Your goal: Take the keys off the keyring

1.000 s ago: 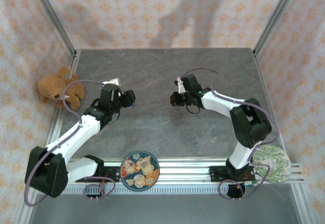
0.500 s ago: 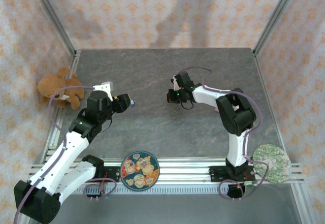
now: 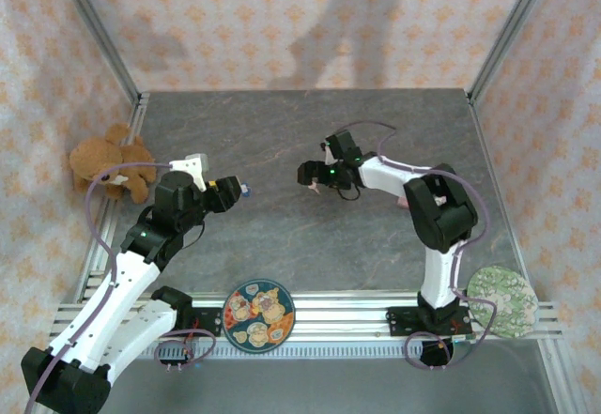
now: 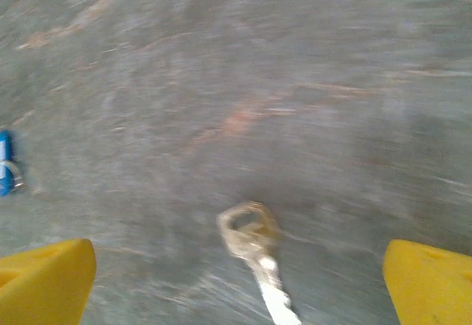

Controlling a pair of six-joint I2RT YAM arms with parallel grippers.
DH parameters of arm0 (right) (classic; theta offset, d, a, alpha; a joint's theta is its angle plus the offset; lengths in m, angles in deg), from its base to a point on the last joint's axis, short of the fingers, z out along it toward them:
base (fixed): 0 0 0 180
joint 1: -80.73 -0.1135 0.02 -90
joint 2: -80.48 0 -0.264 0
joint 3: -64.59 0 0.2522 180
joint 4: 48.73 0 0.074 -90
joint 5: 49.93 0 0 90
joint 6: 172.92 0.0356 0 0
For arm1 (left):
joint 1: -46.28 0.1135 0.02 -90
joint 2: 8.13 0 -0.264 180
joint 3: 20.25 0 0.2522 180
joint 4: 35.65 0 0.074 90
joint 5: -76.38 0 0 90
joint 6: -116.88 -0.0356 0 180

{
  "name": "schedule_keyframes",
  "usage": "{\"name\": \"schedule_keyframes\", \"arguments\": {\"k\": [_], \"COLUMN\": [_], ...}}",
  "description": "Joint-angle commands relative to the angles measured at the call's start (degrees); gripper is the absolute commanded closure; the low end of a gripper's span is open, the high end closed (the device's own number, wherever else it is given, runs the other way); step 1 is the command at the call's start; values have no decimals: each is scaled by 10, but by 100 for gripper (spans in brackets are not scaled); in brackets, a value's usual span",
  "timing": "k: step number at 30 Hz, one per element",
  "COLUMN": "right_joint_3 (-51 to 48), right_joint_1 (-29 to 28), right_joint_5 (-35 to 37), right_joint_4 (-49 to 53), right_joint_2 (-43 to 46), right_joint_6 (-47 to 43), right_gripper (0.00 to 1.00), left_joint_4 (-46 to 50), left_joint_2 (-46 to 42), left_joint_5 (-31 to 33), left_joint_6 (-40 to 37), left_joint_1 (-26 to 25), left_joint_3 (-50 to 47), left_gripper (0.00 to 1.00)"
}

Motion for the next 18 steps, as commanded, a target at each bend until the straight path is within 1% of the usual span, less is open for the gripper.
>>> {"name": "schedule_keyframes", "arguments": {"k": [1, 2, 3, 4, 7, 8, 11, 12, 14, 17, 18], "right_joint_3": [-28, -34, -38, -42, -42, -45, -102, -129, -165, -211, -242], "right_joint_1": [22, 22, 22, 22, 26, 26, 25, 27, 38, 60, 64], "right_joint_5": [63, 76, 91, 104, 133, 158, 292, 370, 499, 547, 543], "right_joint_4": [53, 63, 73, 82, 105, 108, 65, 46, 31, -26, -70], "right_joint_2": [68, 88, 108, 125, 180, 202, 297, 331, 377, 427, 441], "right_joint_6": [-20, -28, -36, -42, -66, -71, -69, -51, -10, -83, -136], "right_gripper": [1, 1, 1, 1, 1, 1, 1, 1, 0, 1, 1], "left_joint_4": [13, 15, 18, 21, 47, 58, 67, 59, 26, -66, -101], "left_joint_2": [2, 5, 9, 12, 30, 38, 52, 53, 50, 52, 54], "left_joint_5": [10, 18, 25, 31, 74, 91, 161, 191, 242, 315, 339], "left_joint_6": [-4, -5, -8, -13, -29, -38, -59, -70, -102, -162, -171], "left_joint_1": [-2, -2, -2, -2, -2, -2, -1, -1, -1, 3, 7], "left_joint_3": [15, 17, 21, 24, 45, 55, 69, 65, 48, -11, -33], "left_gripper": [29, 27, 15, 1, 0, 1, 1, 1, 1, 1, 1]}}
